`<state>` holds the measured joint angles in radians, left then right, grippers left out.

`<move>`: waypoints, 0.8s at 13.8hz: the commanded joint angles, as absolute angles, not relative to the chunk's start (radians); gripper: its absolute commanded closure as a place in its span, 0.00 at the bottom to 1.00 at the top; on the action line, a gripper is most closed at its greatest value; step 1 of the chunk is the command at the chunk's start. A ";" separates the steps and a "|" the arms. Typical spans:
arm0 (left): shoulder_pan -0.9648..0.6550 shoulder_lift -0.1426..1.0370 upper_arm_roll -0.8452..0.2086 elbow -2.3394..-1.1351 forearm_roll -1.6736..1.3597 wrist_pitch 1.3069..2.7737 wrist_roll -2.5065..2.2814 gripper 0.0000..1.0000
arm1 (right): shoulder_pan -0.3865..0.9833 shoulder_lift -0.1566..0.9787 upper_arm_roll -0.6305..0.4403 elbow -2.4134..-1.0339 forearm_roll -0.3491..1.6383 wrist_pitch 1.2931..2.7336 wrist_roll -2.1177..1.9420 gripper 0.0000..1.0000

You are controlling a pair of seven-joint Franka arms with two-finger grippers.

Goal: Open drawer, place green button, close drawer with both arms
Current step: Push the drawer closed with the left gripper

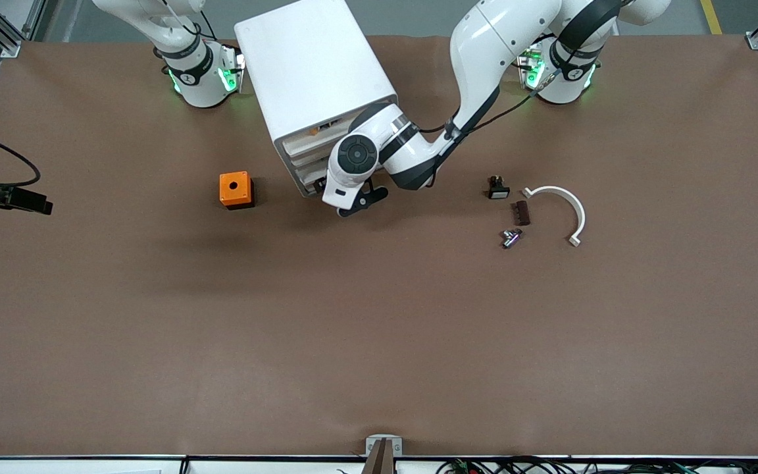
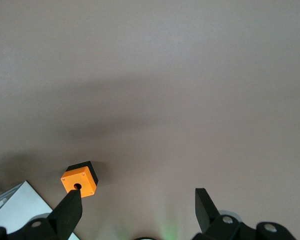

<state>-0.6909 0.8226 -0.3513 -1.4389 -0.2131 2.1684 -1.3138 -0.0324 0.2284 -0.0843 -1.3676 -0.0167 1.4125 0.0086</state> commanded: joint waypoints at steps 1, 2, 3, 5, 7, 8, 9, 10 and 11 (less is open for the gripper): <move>-0.683 0.827 -0.367 -1.445 -0.238 2.175 -1.307 0.00 | -0.061 0.238 -0.072 -1.356 0.034 1.448 -0.005 0.00; -0.681 0.830 -0.367 -1.447 -0.242 2.174 -1.307 0.00 | -0.061 0.236 -0.072 -1.355 0.032 1.456 -0.006 0.00; -0.683 0.830 -0.367 -1.447 -0.242 2.174 -1.307 0.00 | -0.061 0.235 -0.072 -1.341 0.029 1.454 -0.006 0.00; -0.677 0.824 -0.367 -1.442 -0.242 2.174 -1.313 0.00 | -0.067 0.232 -0.072 -1.299 0.028 1.439 -0.014 0.00; -0.643 0.818 -0.365 -1.433 -0.242 2.174 -1.321 0.00 | -0.068 0.221 -0.072 -1.299 0.029 1.428 -0.017 0.00; -0.611 0.816 -0.365 -1.425 -0.241 2.174 -1.322 0.00 | -0.063 0.209 -0.071 -1.299 0.022 1.408 -0.009 0.00; -0.586 0.815 -0.364 -1.401 -0.239 2.172 -1.325 0.00 | -0.061 0.201 -0.068 -1.299 0.017 1.378 -0.008 0.00; -0.557 0.807 -0.359 -1.384 -0.235 2.168 -1.325 0.00 | -0.061 0.195 -0.066 -1.299 0.024 1.364 -0.006 0.00; -0.505 0.783 -0.356 -1.382 -0.224 2.146 -1.322 0.00 | -0.060 0.175 -0.060 -1.299 0.031 1.362 -0.008 0.00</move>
<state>-0.5789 0.8242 -0.3500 -1.3892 -0.2268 2.1768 -1.3193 -0.0472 0.2083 -0.0798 -1.3022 0.0159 1.3835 0.0039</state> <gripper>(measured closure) 0.000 0.000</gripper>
